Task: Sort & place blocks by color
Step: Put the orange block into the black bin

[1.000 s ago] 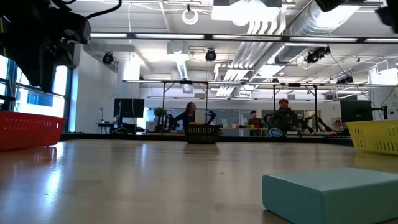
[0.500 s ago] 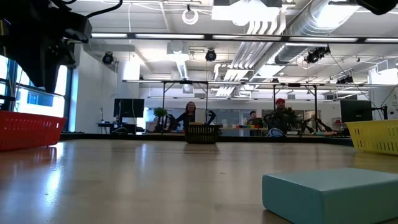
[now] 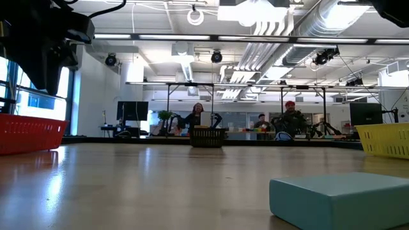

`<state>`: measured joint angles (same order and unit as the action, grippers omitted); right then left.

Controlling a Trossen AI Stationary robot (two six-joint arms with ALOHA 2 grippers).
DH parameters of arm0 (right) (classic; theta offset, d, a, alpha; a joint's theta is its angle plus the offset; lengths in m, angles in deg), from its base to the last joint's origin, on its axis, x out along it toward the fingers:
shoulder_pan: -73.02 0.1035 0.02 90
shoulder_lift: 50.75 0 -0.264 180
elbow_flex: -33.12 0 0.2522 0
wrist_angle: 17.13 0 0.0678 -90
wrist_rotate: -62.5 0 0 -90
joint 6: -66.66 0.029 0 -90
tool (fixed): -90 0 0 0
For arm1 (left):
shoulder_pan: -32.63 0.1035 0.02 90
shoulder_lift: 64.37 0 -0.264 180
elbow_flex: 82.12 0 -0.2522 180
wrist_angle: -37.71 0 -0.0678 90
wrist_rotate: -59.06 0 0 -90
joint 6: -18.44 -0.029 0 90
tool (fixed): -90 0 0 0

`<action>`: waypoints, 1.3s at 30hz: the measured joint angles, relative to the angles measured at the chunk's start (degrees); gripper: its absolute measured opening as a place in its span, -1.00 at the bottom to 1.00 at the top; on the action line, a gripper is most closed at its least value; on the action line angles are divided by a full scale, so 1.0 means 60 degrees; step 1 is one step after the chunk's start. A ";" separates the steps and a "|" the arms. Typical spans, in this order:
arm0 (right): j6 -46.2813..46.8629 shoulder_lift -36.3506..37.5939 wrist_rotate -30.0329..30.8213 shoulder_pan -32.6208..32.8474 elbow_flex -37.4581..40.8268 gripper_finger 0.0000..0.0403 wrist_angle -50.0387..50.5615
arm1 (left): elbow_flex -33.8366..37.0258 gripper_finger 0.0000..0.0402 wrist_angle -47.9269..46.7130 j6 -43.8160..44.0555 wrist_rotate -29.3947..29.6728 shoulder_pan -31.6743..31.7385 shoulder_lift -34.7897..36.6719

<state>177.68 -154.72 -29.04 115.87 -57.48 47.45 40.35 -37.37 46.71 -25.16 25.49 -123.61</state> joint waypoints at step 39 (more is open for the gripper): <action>-0.0097 -0.1690 -0.0980 0.0069 0.0007 -0.48 -0.0876 | 0.0000 -0.11 0.0702 -0.0506 0.0243 0.0000 0.0004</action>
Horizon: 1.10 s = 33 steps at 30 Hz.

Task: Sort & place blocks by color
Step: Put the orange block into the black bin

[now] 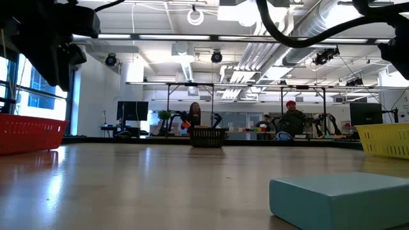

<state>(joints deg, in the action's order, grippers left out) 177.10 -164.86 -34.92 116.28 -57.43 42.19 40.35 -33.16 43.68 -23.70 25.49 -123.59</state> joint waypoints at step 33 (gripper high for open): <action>-0.5865 0.0555 0.2293 -0.2914 0.0000 -0.46 0.0259 | 0.0000 -0.11 0.1353 -0.0765 0.0399 0.0000 -0.0004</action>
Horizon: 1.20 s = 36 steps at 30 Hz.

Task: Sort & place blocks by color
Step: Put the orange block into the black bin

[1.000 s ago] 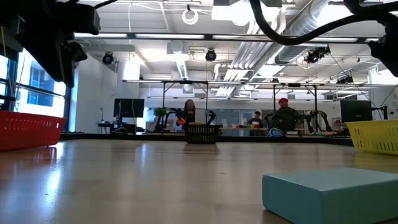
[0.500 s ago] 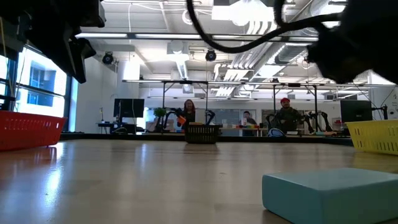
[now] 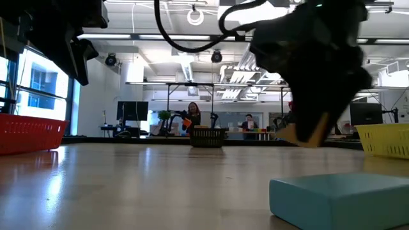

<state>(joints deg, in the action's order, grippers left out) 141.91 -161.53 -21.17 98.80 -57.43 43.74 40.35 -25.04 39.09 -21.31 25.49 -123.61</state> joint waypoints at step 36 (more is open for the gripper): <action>-0.8120 0.0465 0.3607 -0.5565 0.0000 -0.46 -0.5525 | 0.0000 -0.11 -0.0004 0.0033 -0.0013 -0.0002 0.0000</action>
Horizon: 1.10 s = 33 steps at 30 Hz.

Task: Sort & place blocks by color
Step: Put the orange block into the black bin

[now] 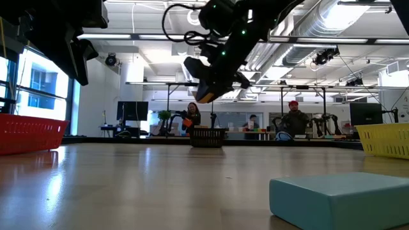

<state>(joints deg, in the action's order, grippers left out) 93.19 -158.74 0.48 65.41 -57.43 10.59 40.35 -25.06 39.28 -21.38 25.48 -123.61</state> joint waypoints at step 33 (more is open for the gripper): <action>0.1128 -0.0278 -0.1284 -0.2358 0.0131 -0.46 -0.0761 | 0.0000 -0.11 -0.0004 -0.0007 0.0004 0.0001 0.0000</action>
<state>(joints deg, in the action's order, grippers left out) 99.96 -160.40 -7.23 51.26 -56.65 6.03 40.35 -25.08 39.24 -21.36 25.49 -123.61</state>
